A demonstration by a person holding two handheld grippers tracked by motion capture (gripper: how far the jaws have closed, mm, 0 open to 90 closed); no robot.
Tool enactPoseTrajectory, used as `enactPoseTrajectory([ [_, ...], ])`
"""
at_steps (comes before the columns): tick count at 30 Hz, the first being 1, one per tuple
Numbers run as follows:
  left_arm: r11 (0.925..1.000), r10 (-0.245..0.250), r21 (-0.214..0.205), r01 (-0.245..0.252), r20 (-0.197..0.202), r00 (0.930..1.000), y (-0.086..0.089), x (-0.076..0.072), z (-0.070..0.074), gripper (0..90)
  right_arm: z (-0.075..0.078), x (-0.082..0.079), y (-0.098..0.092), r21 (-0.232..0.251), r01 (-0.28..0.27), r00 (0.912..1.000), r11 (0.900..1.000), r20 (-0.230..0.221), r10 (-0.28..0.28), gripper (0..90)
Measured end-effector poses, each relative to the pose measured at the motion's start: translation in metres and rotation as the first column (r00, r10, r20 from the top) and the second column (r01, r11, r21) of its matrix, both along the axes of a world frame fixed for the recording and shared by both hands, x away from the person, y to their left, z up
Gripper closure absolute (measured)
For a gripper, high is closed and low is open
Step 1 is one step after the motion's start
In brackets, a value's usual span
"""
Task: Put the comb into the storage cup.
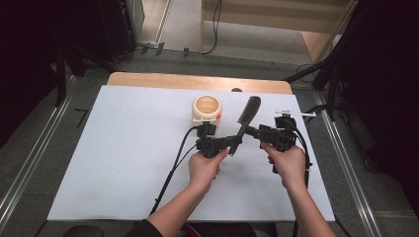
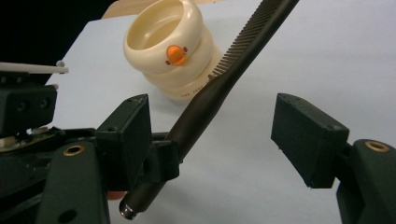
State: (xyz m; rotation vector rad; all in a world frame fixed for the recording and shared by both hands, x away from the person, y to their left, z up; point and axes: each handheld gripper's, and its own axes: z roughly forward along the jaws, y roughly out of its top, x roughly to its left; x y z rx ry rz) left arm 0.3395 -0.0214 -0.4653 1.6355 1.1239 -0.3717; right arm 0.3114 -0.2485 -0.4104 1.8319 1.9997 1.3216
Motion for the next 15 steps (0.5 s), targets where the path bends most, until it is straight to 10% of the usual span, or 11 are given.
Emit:
enactPoseTrajectory([
  [15,0.9989,0.034,-0.032,-0.034,0.014,0.9993,-0.003,-0.004,-0.002,73.2,-0.008,0.016,0.010,0.006,0.042,0.9968,0.9991,-0.068,-0.041,31.5],
])
